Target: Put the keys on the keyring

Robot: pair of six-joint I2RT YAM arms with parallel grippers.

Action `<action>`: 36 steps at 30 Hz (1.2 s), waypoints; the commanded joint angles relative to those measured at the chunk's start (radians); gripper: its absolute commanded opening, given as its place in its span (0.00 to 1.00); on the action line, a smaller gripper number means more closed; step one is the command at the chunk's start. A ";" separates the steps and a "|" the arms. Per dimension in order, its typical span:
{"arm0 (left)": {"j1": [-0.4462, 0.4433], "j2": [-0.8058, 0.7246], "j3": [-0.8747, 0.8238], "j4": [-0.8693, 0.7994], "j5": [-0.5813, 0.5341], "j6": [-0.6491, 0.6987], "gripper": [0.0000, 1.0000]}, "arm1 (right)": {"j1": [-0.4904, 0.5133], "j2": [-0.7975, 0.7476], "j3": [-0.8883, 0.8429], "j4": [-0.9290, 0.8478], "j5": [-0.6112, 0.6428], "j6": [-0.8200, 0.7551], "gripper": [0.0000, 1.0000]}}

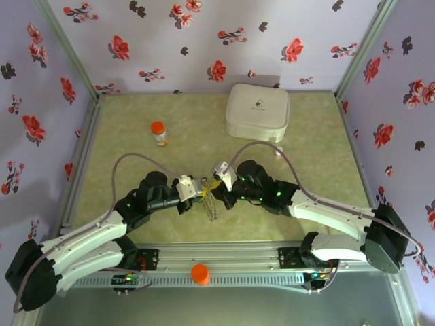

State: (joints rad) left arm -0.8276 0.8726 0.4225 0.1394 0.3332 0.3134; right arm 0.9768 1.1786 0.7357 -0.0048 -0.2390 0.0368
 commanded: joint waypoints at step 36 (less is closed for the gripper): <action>-0.057 -0.087 -0.073 0.170 -0.080 0.151 0.00 | -0.014 0.065 0.078 -0.021 0.101 0.133 0.00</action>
State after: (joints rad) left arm -0.8623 0.8108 0.3504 0.2333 0.2081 0.4591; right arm 0.9798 1.2385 0.7921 -0.0410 -0.2165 0.1406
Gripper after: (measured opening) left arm 0.054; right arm 0.050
